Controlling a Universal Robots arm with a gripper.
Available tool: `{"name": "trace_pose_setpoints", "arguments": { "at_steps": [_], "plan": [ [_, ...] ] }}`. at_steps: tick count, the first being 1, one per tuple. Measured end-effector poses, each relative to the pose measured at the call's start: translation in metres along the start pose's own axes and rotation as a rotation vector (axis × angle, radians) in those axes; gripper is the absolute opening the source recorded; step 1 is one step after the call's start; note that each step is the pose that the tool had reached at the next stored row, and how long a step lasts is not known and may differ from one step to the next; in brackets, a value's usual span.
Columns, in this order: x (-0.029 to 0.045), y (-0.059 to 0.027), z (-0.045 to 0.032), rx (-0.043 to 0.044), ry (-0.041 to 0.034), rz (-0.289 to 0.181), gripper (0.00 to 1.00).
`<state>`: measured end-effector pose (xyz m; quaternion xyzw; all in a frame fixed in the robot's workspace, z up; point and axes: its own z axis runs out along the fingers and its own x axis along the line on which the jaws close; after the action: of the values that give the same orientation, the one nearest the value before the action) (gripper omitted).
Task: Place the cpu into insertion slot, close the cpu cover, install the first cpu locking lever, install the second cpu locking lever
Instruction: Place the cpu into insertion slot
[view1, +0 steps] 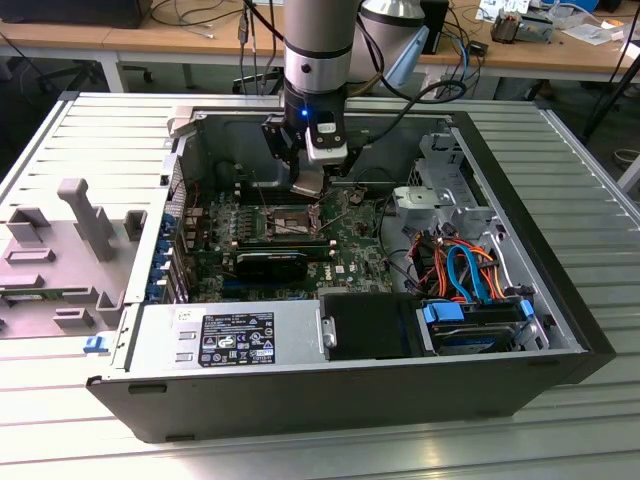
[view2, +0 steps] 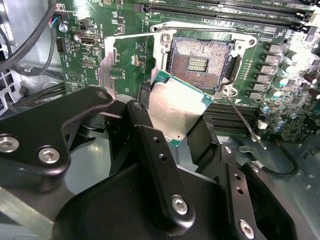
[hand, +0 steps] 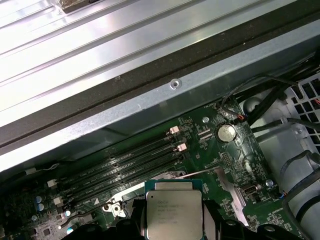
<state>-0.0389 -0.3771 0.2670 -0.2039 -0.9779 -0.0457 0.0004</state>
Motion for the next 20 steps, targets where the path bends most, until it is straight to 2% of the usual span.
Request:
{"name": "trace_pose_setpoints", "arguments": {
  "at_steps": [20],
  "plan": [
    [0.0,0.0,0.0002,-0.0005,-0.0023,0.025,0.54]
  ]
}}
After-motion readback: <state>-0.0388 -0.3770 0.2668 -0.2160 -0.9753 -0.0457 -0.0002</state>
